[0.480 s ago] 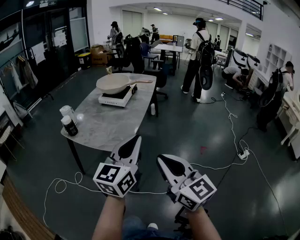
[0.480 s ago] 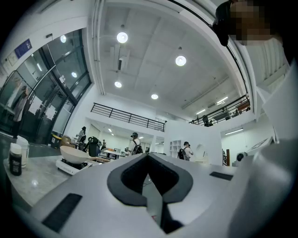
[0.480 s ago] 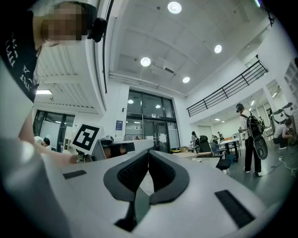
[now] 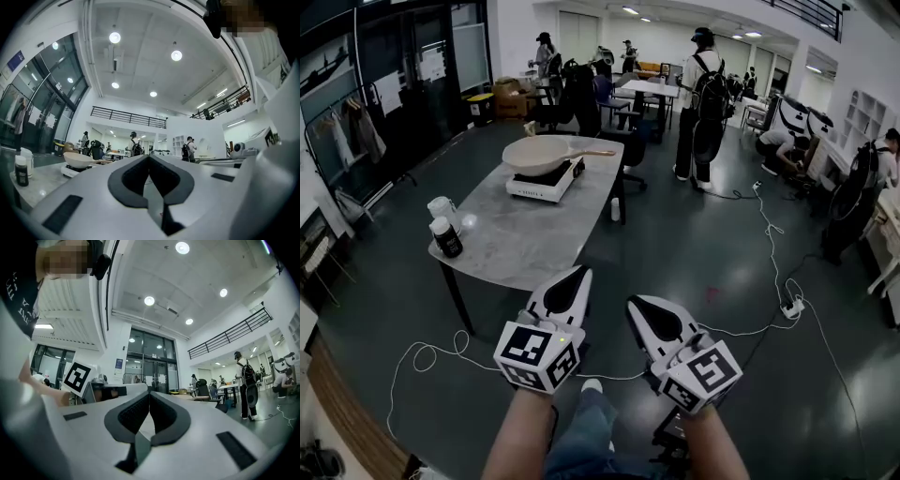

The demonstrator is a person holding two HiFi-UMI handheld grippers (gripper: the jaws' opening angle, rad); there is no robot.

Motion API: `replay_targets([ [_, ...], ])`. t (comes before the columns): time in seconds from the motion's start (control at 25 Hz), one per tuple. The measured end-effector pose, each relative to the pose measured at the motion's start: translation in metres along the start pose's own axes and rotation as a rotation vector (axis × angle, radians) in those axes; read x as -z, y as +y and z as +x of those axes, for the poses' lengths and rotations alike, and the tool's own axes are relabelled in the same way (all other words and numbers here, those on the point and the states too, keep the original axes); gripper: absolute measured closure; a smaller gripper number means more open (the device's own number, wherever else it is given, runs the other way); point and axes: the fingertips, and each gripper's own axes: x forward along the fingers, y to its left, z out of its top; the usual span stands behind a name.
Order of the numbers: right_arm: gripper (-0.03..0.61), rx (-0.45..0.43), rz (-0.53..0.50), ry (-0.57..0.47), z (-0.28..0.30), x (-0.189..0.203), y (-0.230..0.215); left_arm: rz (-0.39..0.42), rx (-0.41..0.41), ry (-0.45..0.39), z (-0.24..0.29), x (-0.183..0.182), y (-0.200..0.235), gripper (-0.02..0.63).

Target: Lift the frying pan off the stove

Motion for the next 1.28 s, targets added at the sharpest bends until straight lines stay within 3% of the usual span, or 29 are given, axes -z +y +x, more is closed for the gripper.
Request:
replay_targets([
  [0.28,0.552,0.023,-0.019,0.001,0.010,0.001,-0.027,0.011,-0.009,-0.003,0.028,0.009,0.015,0.601],
  [0.64,0.551,0.041,-0.027,0.026,0.069,0.002,-0.103,-0.026,-0.026,-0.008,0.109,0.017,0.067,0.601],
  [1.08,0.551,0.048,0.024,0.091,0.144,0.030,-0.207,0.055,0.006,0.064,0.220,0.046,0.118,0.601],
  [1.28,0.551,0.025,0.020,0.111,0.179,0.040,-0.236,0.038,-0.047,0.119,0.258,0.055,0.150,0.601],
])
